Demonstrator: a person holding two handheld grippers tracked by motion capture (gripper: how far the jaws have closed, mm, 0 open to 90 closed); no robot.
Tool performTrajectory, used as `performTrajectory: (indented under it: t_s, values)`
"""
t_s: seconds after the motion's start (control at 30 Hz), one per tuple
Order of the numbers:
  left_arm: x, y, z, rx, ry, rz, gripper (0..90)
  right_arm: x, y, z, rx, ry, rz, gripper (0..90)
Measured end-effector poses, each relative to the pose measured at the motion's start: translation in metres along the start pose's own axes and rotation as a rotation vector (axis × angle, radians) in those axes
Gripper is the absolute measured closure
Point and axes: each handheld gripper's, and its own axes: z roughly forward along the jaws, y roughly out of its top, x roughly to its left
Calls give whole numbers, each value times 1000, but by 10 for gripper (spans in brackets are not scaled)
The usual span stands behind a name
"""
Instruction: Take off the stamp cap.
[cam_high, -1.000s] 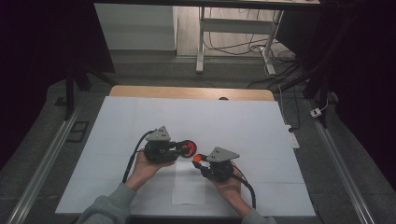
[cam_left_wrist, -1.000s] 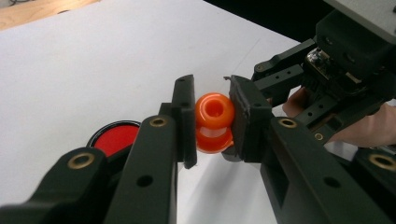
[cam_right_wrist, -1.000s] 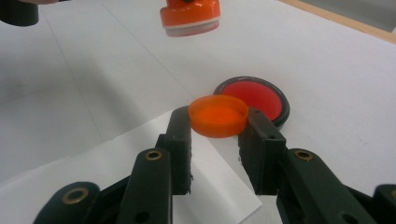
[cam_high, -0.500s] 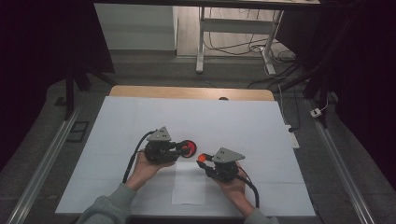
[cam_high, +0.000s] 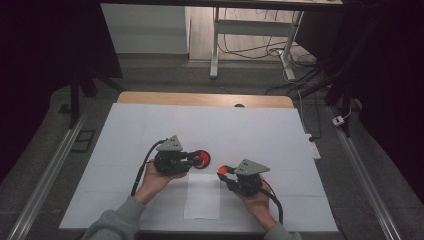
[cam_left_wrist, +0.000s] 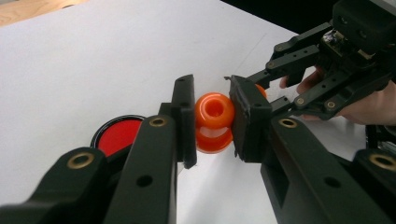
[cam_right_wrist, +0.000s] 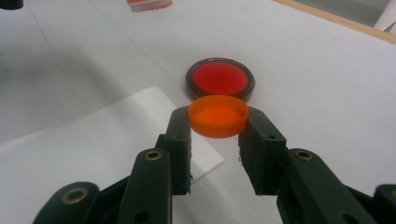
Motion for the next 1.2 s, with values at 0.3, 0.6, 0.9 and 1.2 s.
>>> performTrajectory:
  t_s: [0.3,0.6,0.9,1.2]
  values:
    - [0,0,1,1,-1,-1,724,-10,-12,-24,-2,-35,27,649]
    - [-1,0,2,9,-2,7,724,-19,-24,-45,4,-71,47,649]
    - [-1,0,3,14,-1,9,723,-30,-40,-73,5,-113,67,649]
    - [0,-1,4,18,1,5,723,-38,-48,-92,3,-154,84,649]
